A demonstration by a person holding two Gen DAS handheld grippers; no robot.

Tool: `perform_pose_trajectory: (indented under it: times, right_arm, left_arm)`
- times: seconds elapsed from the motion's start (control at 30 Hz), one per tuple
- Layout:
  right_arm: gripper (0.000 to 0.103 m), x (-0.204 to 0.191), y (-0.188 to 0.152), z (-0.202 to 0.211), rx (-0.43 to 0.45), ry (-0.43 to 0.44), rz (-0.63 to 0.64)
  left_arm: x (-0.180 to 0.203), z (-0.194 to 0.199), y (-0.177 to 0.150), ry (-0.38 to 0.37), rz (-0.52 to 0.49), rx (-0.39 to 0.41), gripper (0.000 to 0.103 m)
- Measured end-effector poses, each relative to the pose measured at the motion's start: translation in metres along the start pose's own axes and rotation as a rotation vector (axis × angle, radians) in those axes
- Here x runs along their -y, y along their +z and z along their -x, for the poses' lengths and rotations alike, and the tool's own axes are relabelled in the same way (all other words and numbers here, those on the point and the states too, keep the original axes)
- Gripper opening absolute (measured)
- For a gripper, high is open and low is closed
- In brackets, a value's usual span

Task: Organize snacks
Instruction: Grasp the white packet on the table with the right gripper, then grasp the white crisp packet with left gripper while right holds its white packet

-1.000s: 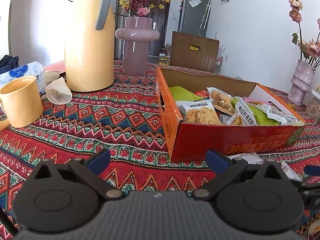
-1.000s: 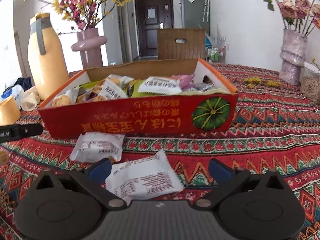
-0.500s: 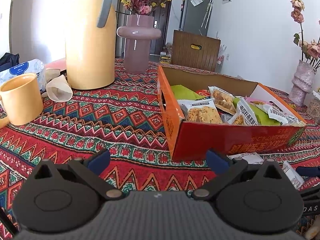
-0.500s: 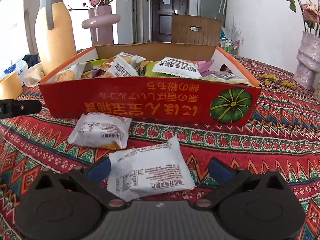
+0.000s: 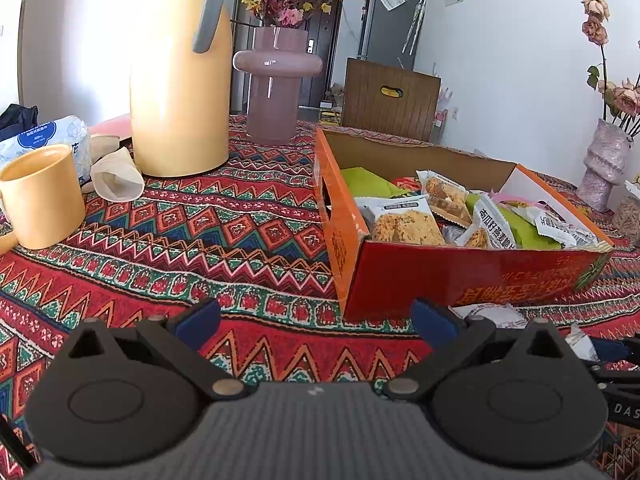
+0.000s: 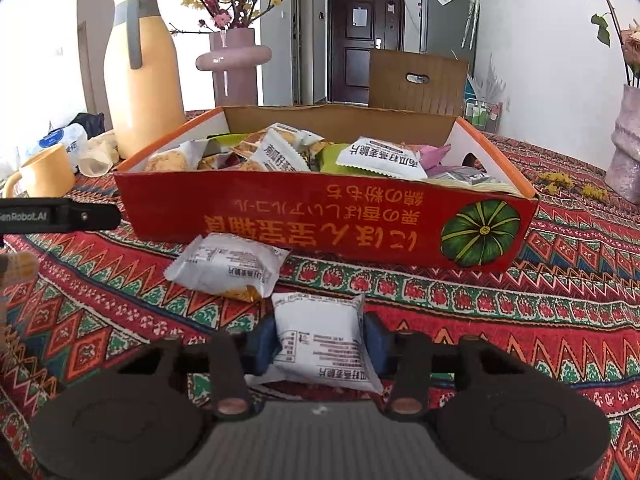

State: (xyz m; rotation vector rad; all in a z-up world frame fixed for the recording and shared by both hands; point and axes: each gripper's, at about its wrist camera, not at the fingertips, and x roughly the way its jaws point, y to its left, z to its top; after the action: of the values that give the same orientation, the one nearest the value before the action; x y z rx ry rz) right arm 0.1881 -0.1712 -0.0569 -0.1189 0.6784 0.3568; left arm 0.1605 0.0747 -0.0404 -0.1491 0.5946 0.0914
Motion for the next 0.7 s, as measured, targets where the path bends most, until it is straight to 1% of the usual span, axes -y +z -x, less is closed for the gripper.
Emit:
perform_pose_trajectory:
  times: [0.3,0.4,0.43,0.57,0.63,0.7]
  right_arm:
    - [0.043,0.027,0.0,0.02,0.094,-0.039,-0.091]
    - [0.043,0.039,-0.001,0.028,0.122,-0.049,-0.117]
    - [0.043,0.042,-0.001,0.03,0.131,-0.05,-0.123]
    - [0.043,0.055,-0.001,0.037,0.174,-0.058,-0.141]
    - [0.043,0.06,0.001,0.036,0.189,-0.073,-0.143]
    - [0.043,0.064,0.002,0.031,0.196,-0.091,-0.151]
  left_arm:
    - [0.001,-0.003,0.0,0.014,-0.004,-0.009,0.103]
    - [0.001,-0.001,0.0,0.057,0.005,0.005,0.103]
    - [0.001,0.0,0.001,0.061,0.004,0.007,0.103]
    - [0.008,0.001,0.002,0.082,-0.011,-0.026,0.103]
    - [0.015,0.003,0.002,0.078,-0.017,-0.049,0.103]
    - [0.024,0.006,0.002,0.073,-0.031,-0.053,0.103]
